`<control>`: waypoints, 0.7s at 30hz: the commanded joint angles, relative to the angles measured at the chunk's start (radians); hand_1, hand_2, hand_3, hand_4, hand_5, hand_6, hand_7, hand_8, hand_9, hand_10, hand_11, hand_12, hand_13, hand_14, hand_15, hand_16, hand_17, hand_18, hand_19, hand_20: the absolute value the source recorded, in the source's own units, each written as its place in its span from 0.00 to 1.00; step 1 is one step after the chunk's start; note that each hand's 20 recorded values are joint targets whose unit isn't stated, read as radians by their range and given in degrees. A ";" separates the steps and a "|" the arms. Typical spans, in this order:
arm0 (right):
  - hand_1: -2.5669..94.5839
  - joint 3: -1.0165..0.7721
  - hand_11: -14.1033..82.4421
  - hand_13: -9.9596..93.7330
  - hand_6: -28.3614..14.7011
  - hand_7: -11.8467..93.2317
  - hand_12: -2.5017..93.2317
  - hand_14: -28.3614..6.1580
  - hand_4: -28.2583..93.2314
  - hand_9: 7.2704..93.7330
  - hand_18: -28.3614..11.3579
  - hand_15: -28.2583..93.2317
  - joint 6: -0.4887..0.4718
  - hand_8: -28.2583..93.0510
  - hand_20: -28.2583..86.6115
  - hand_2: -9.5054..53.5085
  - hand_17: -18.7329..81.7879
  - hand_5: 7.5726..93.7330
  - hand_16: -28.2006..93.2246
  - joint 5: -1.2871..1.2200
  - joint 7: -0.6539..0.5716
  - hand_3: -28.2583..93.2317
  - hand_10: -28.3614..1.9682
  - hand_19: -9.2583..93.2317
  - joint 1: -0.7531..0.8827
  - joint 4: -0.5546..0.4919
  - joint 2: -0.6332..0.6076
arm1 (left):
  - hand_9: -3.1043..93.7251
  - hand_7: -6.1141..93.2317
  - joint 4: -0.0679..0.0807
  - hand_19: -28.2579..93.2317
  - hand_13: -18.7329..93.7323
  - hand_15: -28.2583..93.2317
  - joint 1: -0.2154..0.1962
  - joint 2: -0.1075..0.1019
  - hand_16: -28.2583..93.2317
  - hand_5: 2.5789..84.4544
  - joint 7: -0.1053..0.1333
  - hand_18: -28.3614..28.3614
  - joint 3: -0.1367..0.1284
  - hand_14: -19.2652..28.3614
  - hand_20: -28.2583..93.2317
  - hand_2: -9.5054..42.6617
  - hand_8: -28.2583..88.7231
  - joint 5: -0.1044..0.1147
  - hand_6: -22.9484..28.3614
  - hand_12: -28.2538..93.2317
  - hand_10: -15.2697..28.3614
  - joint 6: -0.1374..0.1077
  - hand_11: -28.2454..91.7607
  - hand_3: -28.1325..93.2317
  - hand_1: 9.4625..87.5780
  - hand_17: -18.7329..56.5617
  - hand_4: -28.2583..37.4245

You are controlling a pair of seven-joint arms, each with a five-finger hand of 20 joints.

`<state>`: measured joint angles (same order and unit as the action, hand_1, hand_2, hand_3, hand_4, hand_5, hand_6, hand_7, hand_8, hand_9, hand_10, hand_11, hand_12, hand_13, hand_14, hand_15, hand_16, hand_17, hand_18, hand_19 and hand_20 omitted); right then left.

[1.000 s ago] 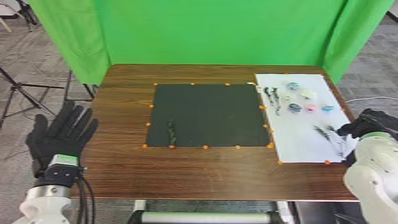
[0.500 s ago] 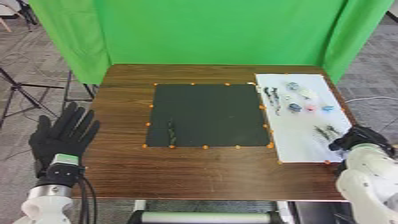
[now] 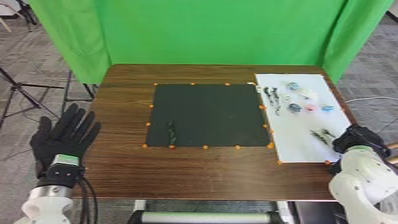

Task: Arrange flowers

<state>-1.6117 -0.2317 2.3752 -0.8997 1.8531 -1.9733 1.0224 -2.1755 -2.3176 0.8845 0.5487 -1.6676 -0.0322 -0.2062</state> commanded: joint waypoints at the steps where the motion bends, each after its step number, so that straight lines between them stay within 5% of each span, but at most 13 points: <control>1: 0.56 0.015 0.34 0.89 0.62 0.46 0.47 0.60 0.06 0.93 0.21 0.68 0.103 0.39 0.71 0.00 0.72 0.80 0.47 -0.063 -0.017 0.84 0.59 1.00 -0.026 -0.122 -0.016 | 0.41 0.19 -0.013 0.51 0.39 0.49 -0.037 0.014 0.16 0.47 -0.033 0.72 -0.026 0.68 0.31 0.44 0.16 -0.001 0.60 0.31 0.64 -0.005 0.40 0.82 0.19 0.20 0.00; 3: 0.55 0.041 0.36 0.91 0.62 0.46 0.46 0.61 0.08 0.93 0.22 0.68 0.115 0.39 0.72 0.00 0.73 0.80 0.47 -0.101 -0.005 0.84 0.58 1.00 -0.051 -0.153 -0.021 | 0.41 0.18 -0.011 0.51 0.39 0.49 -0.040 0.011 0.16 0.47 -0.038 0.72 -0.032 0.68 0.31 0.44 0.16 -0.015 0.60 0.31 0.64 0.008 0.40 0.82 0.19 0.20 0.00; 10: 0.54 0.239 0.41 0.95 0.62 0.49 0.42 0.65 0.09 0.95 0.25 0.65 0.117 0.41 0.73 0.00 0.78 0.80 0.48 -0.163 0.084 0.83 0.58 1.00 -0.213 -0.209 0.003 | 0.40 0.18 -0.012 0.51 0.39 0.49 -0.030 0.014 0.16 0.47 -0.051 0.72 -0.023 0.68 0.31 0.44 0.16 -0.017 0.59 0.31 0.64 -0.011 0.40 0.82 0.19 0.19 0.00; 21: 0.53 0.535 0.44 0.96 0.61 0.49 0.38 0.65 0.10 0.95 0.25 0.63 0.039 0.41 0.74 0.00 0.79 0.81 0.50 -0.108 0.133 0.83 0.54 1.00 -0.422 -0.086 0.179 | 0.40 0.18 0.004 0.51 0.39 0.49 0.007 0.005 0.16 0.47 -0.068 0.72 0.003 0.68 0.31 0.44 0.16 -0.034 0.59 0.31 0.64 -0.002 0.40 0.82 0.21 0.19 0.00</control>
<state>-1.1996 -0.1569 2.2308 -0.7882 1.5125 -2.1032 1.0868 -2.1775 -2.3302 0.8909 0.4986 -1.6747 -0.0539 -0.2069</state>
